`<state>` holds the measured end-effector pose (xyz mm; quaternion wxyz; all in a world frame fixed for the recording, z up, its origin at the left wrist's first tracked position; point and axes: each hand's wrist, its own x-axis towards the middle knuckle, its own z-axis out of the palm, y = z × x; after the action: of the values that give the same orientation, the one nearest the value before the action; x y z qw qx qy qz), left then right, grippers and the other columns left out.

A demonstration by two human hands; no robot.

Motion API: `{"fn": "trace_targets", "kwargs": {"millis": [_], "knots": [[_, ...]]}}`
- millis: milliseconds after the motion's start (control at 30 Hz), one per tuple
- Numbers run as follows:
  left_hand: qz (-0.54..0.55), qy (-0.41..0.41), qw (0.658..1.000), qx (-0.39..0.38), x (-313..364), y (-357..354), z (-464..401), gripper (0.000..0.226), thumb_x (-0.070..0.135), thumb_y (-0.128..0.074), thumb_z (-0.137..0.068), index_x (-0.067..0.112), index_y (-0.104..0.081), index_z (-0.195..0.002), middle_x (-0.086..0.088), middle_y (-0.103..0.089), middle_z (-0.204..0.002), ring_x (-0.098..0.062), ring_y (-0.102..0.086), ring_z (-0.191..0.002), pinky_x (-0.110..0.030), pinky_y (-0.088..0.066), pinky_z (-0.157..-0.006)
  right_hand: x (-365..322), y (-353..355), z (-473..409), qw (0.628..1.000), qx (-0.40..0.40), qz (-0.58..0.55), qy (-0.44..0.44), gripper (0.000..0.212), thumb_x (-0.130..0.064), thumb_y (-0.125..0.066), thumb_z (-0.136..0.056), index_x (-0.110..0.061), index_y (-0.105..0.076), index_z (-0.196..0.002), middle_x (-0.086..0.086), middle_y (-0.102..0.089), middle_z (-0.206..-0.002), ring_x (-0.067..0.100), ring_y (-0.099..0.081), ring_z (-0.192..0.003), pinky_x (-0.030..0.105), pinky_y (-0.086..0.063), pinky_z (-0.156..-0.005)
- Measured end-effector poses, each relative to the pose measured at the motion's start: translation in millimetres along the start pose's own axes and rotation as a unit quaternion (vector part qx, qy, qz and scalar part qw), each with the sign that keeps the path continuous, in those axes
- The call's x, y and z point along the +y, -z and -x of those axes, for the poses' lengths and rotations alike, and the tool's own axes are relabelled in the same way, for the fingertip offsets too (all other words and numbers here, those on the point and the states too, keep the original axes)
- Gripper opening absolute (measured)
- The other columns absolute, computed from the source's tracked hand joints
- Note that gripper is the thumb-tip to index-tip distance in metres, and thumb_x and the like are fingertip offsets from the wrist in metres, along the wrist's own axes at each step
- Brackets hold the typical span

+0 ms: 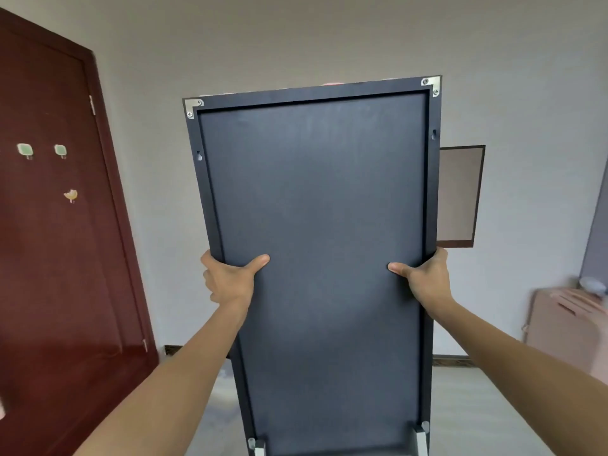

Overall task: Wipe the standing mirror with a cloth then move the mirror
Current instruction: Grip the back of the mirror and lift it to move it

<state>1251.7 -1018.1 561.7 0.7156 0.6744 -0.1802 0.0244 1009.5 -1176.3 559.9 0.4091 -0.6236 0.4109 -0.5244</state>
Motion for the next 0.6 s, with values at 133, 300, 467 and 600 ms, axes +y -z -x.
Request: {"fn": "trace_targets", "kwargs": {"millis": [133,300,467,600], "knots": [[0.003,0.005,0.999,-0.037,-29.0,-34.1,-21.4,0.093,0.035,-0.088,-0.053,0.017,-0.032,-0.125,-0.007,-0.051,-0.124,-0.032,-0.049,-0.114,-0.054,-0.04,-0.098,24.6,-9.6,-22.6,1.0,0.012,0.009,-0.011,0.063,-0.01,-0.077,-0.072,-0.003,-0.034,-0.117,0.012,-0.051,-0.123,0.03,-0.052,-0.108,0.034,-0.042,-0.084],[0.0,0.001,0.998,-0.057,-55.5,-80.9,-38.3,0.091,0.031,-0.089,-0.052,0.015,-0.033,-0.122,-0.006,-0.053,-0.121,-0.031,-0.052,-0.11,-0.053,-0.043,-0.095,59.4,-17.9,-60.6,0.999,0.019,0.022,-0.031,0.058,-0.01,-0.078,-0.072,-0.007,-0.034,-0.11,0.013,-0.051,-0.12,0.024,-0.049,-0.097,0.036,-0.043,-0.083],[-0.002,-0.004,0.998,-0.056,-70.0,-112.0,-49.3,0.088,0.029,-0.089,-0.052,0.014,-0.035,-0.121,-0.004,-0.054,-0.12,-0.029,-0.053,-0.108,-0.051,-0.045,-0.094,80.2,-24.2,-89.3,0.999,0.016,0.032,-0.037,0.06,-0.011,-0.078,-0.072,-0.006,-0.034,-0.113,0.009,-0.05,-0.116,0.025,-0.049,-0.097,0.036,-0.044,-0.084],[-0.007,-0.009,0.998,-0.068,-74.6,-133.5,-57.5,0.089,0.03,-0.089,-0.052,0.014,-0.034,-0.121,-0.005,-0.052,-0.121,-0.029,-0.053,-0.11,-0.05,-0.044,-0.096,90.4,-26.8,-109.9,0.999,0.019,0.037,-0.035,0.064,-0.012,-0.079,-0.071,-0.005,-0.034,-0.116,0.005,-0.049,-0.113,0.023,-0.049,-0.097,0.038,-0.046,-0.087]]}}
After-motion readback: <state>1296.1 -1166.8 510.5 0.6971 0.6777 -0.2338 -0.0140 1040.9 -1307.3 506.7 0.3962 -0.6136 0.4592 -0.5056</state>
